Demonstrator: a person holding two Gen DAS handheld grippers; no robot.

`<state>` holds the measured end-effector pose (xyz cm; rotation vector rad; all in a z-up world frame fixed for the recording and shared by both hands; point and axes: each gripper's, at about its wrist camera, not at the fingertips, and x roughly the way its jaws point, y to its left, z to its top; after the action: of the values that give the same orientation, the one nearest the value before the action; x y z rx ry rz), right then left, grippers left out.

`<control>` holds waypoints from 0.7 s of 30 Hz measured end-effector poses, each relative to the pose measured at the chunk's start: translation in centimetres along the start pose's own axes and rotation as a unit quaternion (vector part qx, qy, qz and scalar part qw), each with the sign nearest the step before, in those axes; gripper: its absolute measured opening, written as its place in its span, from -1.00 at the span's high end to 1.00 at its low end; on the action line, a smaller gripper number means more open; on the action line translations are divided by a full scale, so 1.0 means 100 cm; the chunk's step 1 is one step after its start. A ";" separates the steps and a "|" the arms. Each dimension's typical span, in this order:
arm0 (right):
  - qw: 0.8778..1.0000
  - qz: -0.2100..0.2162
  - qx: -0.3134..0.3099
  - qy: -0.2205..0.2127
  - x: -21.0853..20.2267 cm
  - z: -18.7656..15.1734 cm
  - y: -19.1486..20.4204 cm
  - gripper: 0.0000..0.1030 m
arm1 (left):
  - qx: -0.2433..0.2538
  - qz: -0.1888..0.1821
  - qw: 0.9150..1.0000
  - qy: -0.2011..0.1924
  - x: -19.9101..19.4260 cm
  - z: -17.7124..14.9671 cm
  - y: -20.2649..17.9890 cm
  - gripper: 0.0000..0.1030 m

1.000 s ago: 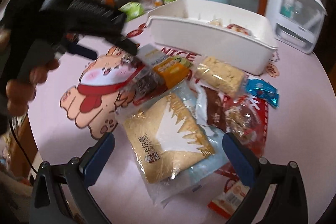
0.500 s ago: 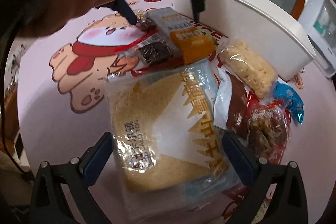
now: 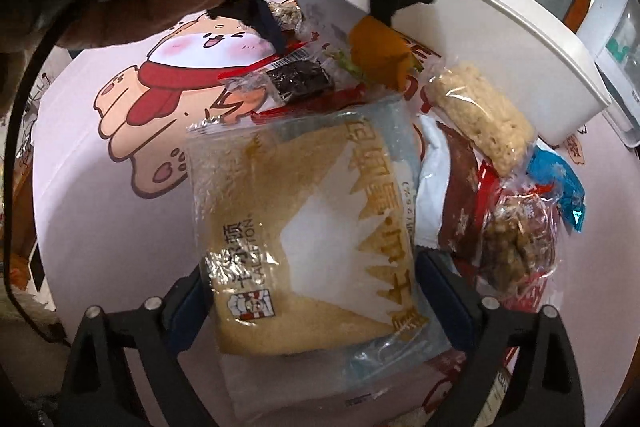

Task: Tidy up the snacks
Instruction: 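Grasp the large Carleton bread bag with the right gripper while the left grasps the grey-and-orange pouch, then carry the Carleton bag into the tray with the right gripper while the left drops the pouch there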

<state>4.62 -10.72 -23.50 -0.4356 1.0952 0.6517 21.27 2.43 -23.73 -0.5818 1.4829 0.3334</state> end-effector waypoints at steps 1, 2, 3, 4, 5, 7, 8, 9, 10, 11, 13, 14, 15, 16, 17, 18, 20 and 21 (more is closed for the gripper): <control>1.000 0.001 0.002 0.000 -0.001 -0.001 0.000 -0.80 | 0.001 -0.002 1.000 -0.003 0.000 -0.002 -0.001 -0.52; 1.000 0.003 0.006 0.002 -0.002 -0.001 0.001 -0.78 | 0.003 -0.005 1.000 -0.006 -0.001 -0.003 -0.002 -0.37; 1.000 0.008 0.010 0.004 -0.004 -0.002 0.001 -0.77 | 0.007 -0.015 1.000 -0.009 -0.003 -0.005 -0.003 -0.18; 1.000 0.012 0.014 0.003 -0.006 -0.002 0.002 -0.75 | 0.012 -0.023 1.000 -0.009 -0.004 -0.006 -0.004 -0.08; 1.000 0.016 0.017 0.003 -0.008 -0.003 0.002 -0.75 | 0.020 -0.030 0.999 -0.011 -0.005 -0.007 -0.005 0.14; 1.000 0.021 0.022 0.002 -0.012 -0.005 0.003 -0.70 | 0.044 -0.037 0.998 -0.011 -0.009 -0.010 -0.008 0.35; 0.999 0.020 0.027 0.000 -0.015 -0.006 0.003 -0.69 | 0.056 -0.030 0.998 -0.015 -0.011 -0.013 -0.010 0.36; 0.999 0.019 0.032 -0.002 -0.018 -0.006 0.002 -0.64 | 0.063 -0.032 0.997 -0.020 -0.014 -0.012 -0.011 0.40; 0.999 0.019 0.040 -0.005 -0.022 -0.006 0.002 -0.53 | 0.069 -0.034 0.997 -0.023 -0.016 -0.014 -0.012 0.44; 0.999 0.022 0.046 -0.010 -0.027 -0.005 0.002 -0.44 | 0.077 -0.035 0.996 -0.026 -0.019 -0.017 -0.012 0.57; 0.998 0.028 0.059 -0.016 -0.034 -0.001 -0.007 -0.27 | 0.093 -0.037 0.995 -0.028 -0.026 -0.024 -0.011 0.68; 0.997 0.030 0.066 -0.017 -0.036 -0.001 -0.008 -0.26 | 0.100 -0.038 0.994 -0.031 -0.031 -0.026 -0.005 0.68; 0.997 0.029 0.071 -0.015 -0.036 -0.002 -0.008 -0.24 | 0.110 -0.039 0.993 -0.035 -0.036 -0.030 -0.004 0.68; 0.997 0.028 0.076 -0.013 -0.036 -0.003 -0.008 -0.22 | 0.118 -0.041 0.991 -0.037 -0.040 -0.034 -0.002 0.68; 0.997 0.025 0.079 -0.012 -0.037 -0.004 -0.007 -0.20 | 0.129 -0.045 0.990 -0.042 -0.046 -0.037 0.001 0.68; 0.996 0.021 0.080 -0.012 -0.040 -0.005 -0.007 -0.17 | 0.137 -0.047 0.988 -0.045 -0.050 -0.039 0.002 0.68; 0.995 0.025 0.093 -0.012 -0.043 -0.006 -0.005 -0.14 | 0.150 -0.057 0.986 -0.052 -0.062 -0.046 0.013 0.68; 0.994 0.028 0.100 -0.012 -0.046 -0.007 -0.004 -0.12 | 0.154 -0.062 0.985 -0.054 -0.067 -0.046 0.019 0.68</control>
<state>3.04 -12.68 -19.61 -0.2240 1.1402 0.5890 15.88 2.33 -17.35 -0.3978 1.3537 0.0345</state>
